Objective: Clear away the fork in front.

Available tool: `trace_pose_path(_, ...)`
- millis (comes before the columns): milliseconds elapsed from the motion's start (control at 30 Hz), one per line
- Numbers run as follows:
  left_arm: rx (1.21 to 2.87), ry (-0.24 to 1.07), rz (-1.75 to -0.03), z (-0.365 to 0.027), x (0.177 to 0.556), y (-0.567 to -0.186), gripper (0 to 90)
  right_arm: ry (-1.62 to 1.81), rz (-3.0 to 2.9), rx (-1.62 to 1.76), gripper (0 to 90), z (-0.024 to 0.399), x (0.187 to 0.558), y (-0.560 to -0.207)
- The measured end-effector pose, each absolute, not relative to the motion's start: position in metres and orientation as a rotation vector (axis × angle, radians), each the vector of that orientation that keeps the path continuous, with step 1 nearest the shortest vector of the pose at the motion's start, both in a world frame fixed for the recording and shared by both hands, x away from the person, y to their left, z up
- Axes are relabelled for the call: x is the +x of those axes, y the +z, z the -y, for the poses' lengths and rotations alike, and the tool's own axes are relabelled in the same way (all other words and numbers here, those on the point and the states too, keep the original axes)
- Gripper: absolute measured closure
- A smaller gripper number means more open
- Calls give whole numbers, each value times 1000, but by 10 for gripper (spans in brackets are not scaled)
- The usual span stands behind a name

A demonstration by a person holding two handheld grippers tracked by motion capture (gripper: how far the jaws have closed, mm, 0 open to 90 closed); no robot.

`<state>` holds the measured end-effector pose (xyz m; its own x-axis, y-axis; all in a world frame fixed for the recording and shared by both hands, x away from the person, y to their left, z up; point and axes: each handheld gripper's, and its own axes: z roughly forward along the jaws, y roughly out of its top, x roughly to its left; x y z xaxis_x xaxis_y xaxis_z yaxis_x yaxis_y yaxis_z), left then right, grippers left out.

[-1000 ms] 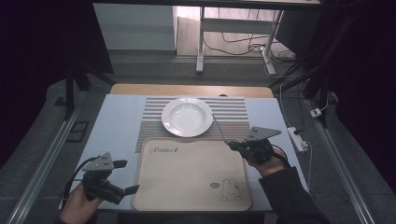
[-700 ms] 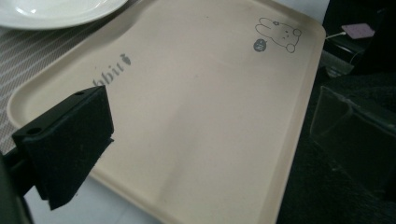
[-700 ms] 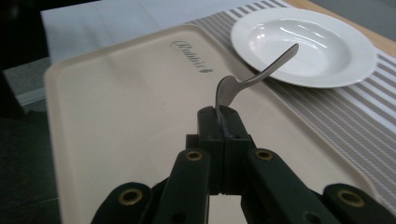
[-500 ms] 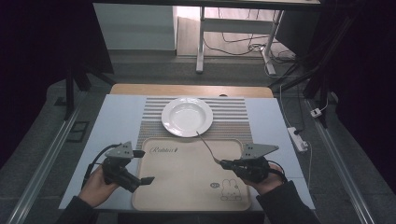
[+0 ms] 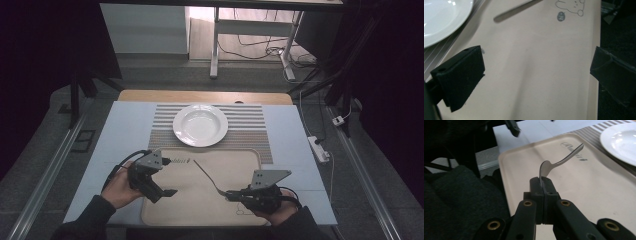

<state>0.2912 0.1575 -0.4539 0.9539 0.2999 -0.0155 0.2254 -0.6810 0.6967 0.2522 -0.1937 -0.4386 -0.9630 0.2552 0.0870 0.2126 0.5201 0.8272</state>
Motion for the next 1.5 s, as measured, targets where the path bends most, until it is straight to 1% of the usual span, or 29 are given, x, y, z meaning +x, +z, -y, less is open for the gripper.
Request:
trace_pose_path(300,2366,29,-186,-133,308,-453,0,1491,-2742,349,898,189,238,-438)
trace_pose_path(633,2461,27,98,-99,314,-451,0,1509,-2784,301,898,184,232,-437)
trace_pose_path(800,2482,14,196,-86,314,-451,56,1512,-2800,279,898,182,230,-437)
trace_pose_path(833,2487,-4,233,-84,314,-451,75,1512,-2801,273,898,182,230,-437)
trace_pose_path(933,2491,-4,307,-80,313,-449,172,1517,-2807,255,898,181,230,-437)
trace_pose_path(967,2489,-13,331,-80,313,-448,258,1523,-2810,252,898,181,230,-437)
trace_pose_path(1000,2492,-9,352,-79,312,-447,258,1523,-2810,252,898,181,230,-437)
trace_pose_path(1033,2498,-11,377,-79,312,-447,297,1527,-2811,253,898,181,230,-437)
trace_pose_path(1067,2502,-16,399,-79,311,-446,372,1528,-2814,255,898,182,230,-437)
trace_pose_path(1100,2506,-22,417,-79,311,-446,467,1528,-2816,251,898,182,230,-438)
trace_pose_path(1133,2509,-32,432,-79,311,-446,467,1528,-2816,251,898,182,230,-438)
trace_pose_path(1167,2517,-41,455,-79,310,-446,516,1529,-2818,248,898,182,230,-438)
trace_pose_path(1200,2518,-50,475,-79,310,-446,595,1538,-2823,235,898,181,230,-438)
trace_pose_path(1233,2521,-59,491,-79,310,-446,625,1540,-2825,230,898,181,230,-438)
trace_pose_path(1267,2520,-68,508,-79,310,-446,625,1540,-2825,230,898,181,230,-438)
trace_pose_path(1300,2523,-80,533,-79,309,-445,681,1543,-2830,223,898,180,230,-438)
trace_pose_path(1333,2525,-96,549,-78,309,-445,703,1543,-2830,223,898,180,230,-438)
trace_pose_path(1367,2531,-106,565,-78,309,-445,703,1539,-2834,221,898,180,230,-438)
trace_pose_path(1467,2540,-117,587,-77,308,-445,756,1543,-2841,218,898,180,230,-439)
trace_pose_path(1500,2541,-116,600,-76,308,-445,799,1547,-2853,216,898,180,229,-439)
